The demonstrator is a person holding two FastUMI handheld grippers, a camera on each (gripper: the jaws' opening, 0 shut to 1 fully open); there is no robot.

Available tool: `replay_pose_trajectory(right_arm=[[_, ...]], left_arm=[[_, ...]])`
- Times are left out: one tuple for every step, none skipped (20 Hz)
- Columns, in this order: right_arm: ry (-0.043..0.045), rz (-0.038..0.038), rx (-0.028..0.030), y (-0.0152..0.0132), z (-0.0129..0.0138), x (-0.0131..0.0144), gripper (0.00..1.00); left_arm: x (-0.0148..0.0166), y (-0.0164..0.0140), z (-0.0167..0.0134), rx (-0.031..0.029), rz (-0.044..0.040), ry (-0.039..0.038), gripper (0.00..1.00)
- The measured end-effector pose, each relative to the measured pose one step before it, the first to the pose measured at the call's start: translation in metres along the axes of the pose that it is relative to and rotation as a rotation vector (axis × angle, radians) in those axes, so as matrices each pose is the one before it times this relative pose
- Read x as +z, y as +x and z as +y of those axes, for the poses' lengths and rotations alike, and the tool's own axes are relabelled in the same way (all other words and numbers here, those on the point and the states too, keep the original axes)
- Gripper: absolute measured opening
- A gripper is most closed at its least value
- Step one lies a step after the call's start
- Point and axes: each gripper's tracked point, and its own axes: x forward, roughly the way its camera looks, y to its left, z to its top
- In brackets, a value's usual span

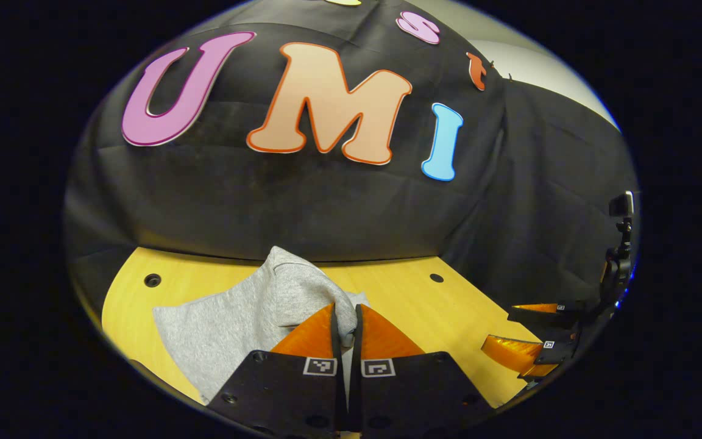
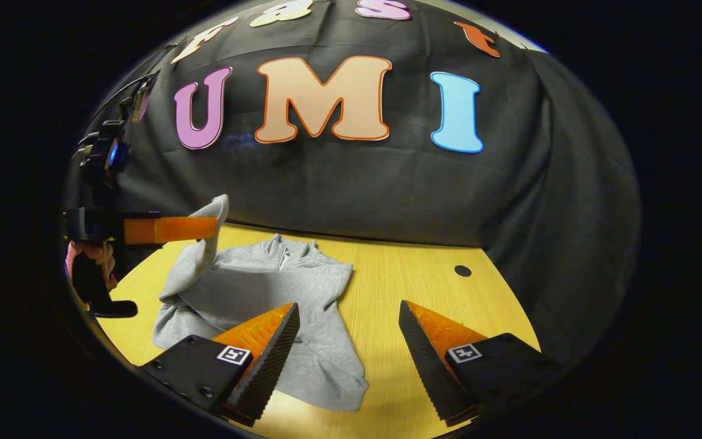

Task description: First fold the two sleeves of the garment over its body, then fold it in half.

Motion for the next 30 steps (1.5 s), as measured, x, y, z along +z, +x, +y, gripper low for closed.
replay_pose_trajectory(right_arm=[[0.00742,0.00418,-0.00434,-0.00018,-0.00666,-0.00216,1.0],[0.00776,0.00306,-0.00515,0.00095,-0.00645,-0.00263,1.0],[0.00835,0.00325,-0.00369,0.00026,-0.00599,-0.00234,1.0],[0.0073,0.00627,-0.00284,0.00048,-0.00521,-0.00355,1.0],[0.00402,0.00501,-0.00529,0.00048,-0.00639,-0.00292,1.0],[0.00215,0.00519,-0.00522,0.00165,-0.00574,-0.00319,1.0],[0.00386,0.00397,-0.00302,0.00019,-0.00493,-0.00348,1.0],[0.00513,0.00597,-0.00236,0.00038,-0.00485,-0.0051,1.0],[0.00677,0.00488,-0.00181,0.00065,-0.00406,-0.00401,1.0],[0.00774,0.00473,-0.00195,0.00233,-0.00319,-0.00372,1.0],[0.0083,0.00546,-0.00093,0.00158,-0.00168,-0.00382,1.0],[0.00888,0.00532,-0.00006,0.00167,-0.00147,-0.00425,1.0],[0.0084,0.00641,0.00156,0.00168,-0.00126,-0.00533,1.0],[0.00799,0.009,0.00483,0.0018,0.00023,-0.00536,1.0],[0.0045,0.00743,0.00664,0.00144,0.00121,-0.00383,1.0],[0.0003,0.00711,0.00725,0.00177,0.00213,-0.00403,1.0],[-0.00354,0.00652,0.00637,0.0007,0.00164,-0.00359,1.0],[-0.00343,0.00464,0.00729,0.00173,0.0019,-0.00357,1.0],[-0.00264,0.00539,0.00963,0.00037,0.00323,-0.0022,1.0],[-0.00423,0.00602,0.00894,0.00315,0.0026,-0.00318,1.0],[-0.00391,0.00358,0.00712,0.00145,0.00269,-0.00211,1.0],[0.00017,0.00321,0.00774,0.00161,0.00352,-0.00101,1.0],[0.00425,-0.00028,0.01023,0.00042,0.00376,-0.00051,1.0],[0.00698,-0.00069,0.01196,0.00191,0.00391,-0.00066,1.0],[0.0102,-0.00138,0.01529,0.0008,0.0053,-0.00068,1.0],[0.00493,0.00716,0.02279,0.00064,0.00743,-0.00291,1.0],[-0.00961,0.01004,0.01615,0.00043,0.00451,-0.00365,1.0],[-0.02004,0.00907,0.01171,0.00027,0.00281,-0.00455,1.0],[-0.01805,0.01067,0.0116,-0.00031,0.00262,-0.00405,1.0],[-0.00703,0.00972,0.01349,-0.00142,0.00303,-0.00498,1.0]], left_arm=[[-0.00374,0.01171,-0.0077,-0.01743,0.00355,0.0015,0.0],[-0.0031,0.01013,-0.00566,-0.00891,0.00486,0.00153,0.0],[-0.00464,0.00996,-0.00402,-0.00563,0.00589,0.00645,0.0],[-0.00557,0.01137,-0.00562,-0.00586,0.01221,0.00843,0.0],[-0.00559,0.01144,-0.00662,-0.00365,0.01095,0.01331,0.0],[-0.00263,0.01092,-0.00651,-0.00264,0.00269,0.01077,0.0],[-0.00096,0.01249,-0.0065,-0.00835,0.00372,0.00554,0.0],[-0.00359,0.01088,-0.00599,-0.00759,0.00519,0.00337,0.0],[-0.00354,0.01055,-0.00601,-0.00946,0.0064,0.00253,0.0],[-0.00334,0.01095,-0.00537,-0.00781,0.00649,0.0035,0.01],[-0.00673,0.0084,-0.00302,-0.0045,0.01479,0.00169,0.01],[-0.00626,0.00882,-0.00164,0.00007,0.01672,-0.00118,0.04],[-0.00736,0.00684,-0.00326,-0.01696,0.0156,-0.01091,0.06],[-0.00674,0.00745,-0.00244,-0.01321,0.01033,-0.0135,0.14],[-0.00331,0.0045,-0.00315,-0.0123,0.00207,-0.01503,0.42],[-0.0051,0.00017,0.00632,0.01867,0.00798,-0.00027,0.71],[-0.00328,-0.00396,0.0062,0.02171,0.00774,0.00802,0.99],[-0.00533,0.0024,0.00606,0.02262,0.01208,0.01781,0.92],[-0.00317,-0.00286,0.00516,0.01383,0.00509,0.01211,0.96],[-0.00194,-0.00552,0.00436,0.00568,0.00022,-0.00016,0.96],[-0.00074,-0.00648,0.00482,0.00323,-0.00176,-0.00464,0.95],[-0.00024,-0.0074,0.00748,0.00862,-0.00519,-0.0035,0.96],[0.00147,-0.00954,0.00792,0.00754,-0.00774,-0.00108,0.96],[0.0003,-0.01016,0.00824,0.00589,-0.00752,0.00103,0.95],[-0.00066,-0.01193,0.00945,0.00395,-0.00088,0.00508,0.95],[-0.00048,-0.01272,0.00999,0.00641,-0.00311,0.00845,0.95],[-0.00041,-0.01321,0.01124,0.0098,-0.00202,0.01043,0.95],[-0.0014,-0.01335,0.01193,0.0131,-0.00015,0.00654,0.95],[-0.00116,-0.01459,0.01159,0.01531,-0.00303,0.00336,0.95],[-0.00049,-0.01413,0.01212,0.01772,-0.00408,-0.00018,0.95]])
